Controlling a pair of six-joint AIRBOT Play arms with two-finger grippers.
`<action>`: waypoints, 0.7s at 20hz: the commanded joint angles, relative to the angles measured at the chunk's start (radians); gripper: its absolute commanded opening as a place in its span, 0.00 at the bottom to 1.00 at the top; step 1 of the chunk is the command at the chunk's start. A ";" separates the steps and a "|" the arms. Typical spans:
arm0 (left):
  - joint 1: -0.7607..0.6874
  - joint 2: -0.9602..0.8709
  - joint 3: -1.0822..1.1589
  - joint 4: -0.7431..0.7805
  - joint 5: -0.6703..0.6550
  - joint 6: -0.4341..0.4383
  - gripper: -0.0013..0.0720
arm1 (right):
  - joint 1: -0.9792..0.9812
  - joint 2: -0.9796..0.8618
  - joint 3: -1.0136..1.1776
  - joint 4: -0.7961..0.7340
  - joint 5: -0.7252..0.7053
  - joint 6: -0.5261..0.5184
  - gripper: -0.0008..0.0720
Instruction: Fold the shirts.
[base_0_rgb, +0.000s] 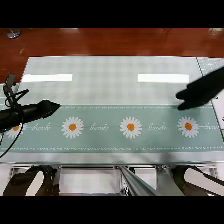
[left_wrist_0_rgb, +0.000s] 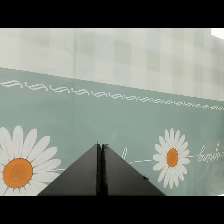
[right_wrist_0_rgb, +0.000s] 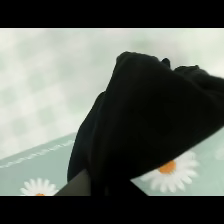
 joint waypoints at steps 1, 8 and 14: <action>0.000 0.000 0.000 0.000 0.001 0.000 0.05 | -0.195 0.111 -0.141 -0.032 0.077 -0.018 0.05; 0.000 0.000 0.000 0.000 0.001 0.023 0.05 | -0.590 0.476 -0.686 -0.310 0.002 0.043 0.05; 0.000 0.000 0.000 0.000 0.002 0.023 0.05 | -0.686 0.699 -1.009 -0.439 -0.084 0.112 0.86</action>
